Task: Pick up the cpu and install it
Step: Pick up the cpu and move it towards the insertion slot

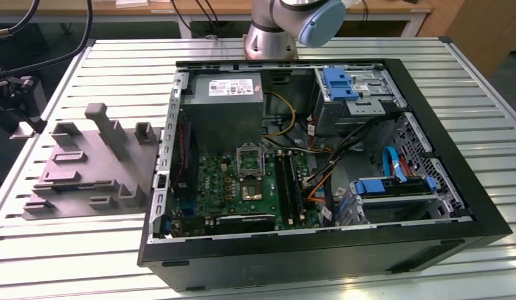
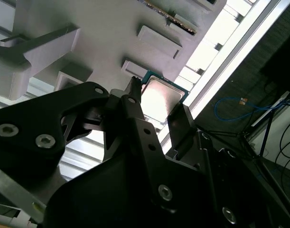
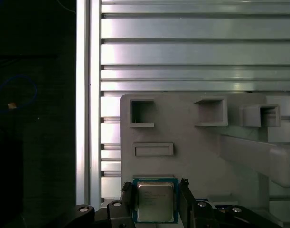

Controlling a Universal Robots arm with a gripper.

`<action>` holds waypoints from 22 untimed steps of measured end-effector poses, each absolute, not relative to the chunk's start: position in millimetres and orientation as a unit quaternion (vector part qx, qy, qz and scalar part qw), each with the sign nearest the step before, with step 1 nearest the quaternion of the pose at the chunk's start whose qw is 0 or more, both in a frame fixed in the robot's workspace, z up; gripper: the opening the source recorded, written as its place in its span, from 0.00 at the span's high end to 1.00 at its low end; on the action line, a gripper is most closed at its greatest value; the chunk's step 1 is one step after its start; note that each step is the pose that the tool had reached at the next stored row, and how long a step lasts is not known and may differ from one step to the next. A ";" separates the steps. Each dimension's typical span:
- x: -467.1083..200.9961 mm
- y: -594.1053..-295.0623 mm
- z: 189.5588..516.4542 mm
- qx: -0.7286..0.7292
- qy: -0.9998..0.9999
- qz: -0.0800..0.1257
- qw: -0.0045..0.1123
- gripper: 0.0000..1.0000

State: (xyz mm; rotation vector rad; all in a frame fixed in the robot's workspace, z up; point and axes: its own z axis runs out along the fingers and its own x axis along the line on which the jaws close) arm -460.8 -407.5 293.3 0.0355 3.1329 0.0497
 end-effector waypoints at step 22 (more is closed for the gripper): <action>-459.4 -407.5 305.4 0.011 1.000 0.016 0.004 0.53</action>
